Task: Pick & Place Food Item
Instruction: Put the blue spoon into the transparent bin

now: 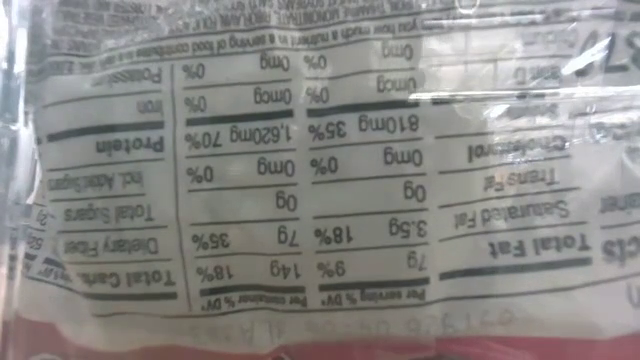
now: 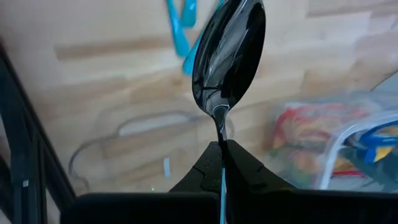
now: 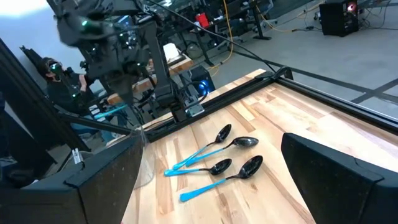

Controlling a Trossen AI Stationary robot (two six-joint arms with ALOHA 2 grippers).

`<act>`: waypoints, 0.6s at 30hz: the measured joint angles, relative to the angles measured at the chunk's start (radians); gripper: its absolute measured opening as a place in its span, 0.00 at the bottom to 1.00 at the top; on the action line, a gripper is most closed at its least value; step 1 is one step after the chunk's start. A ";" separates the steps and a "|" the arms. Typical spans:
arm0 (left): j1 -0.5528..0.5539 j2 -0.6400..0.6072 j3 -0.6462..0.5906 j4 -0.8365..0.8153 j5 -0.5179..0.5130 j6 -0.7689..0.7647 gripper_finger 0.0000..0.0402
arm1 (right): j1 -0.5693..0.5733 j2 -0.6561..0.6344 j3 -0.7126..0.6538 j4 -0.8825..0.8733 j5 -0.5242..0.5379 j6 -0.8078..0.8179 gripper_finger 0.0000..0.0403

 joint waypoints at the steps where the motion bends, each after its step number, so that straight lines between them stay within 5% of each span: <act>1: -0.034 0.001 -0.009 0.005 -0.001 -0.039 0.00 | 0.000 0.000 0.000 0.000 0.000 0.000 0.95; 18: -0.333 0.011 -0.307 0.455 0.041 -0.349 0.00 | 0.000 0.000 0.000 0.000 0.000 0.000 0.95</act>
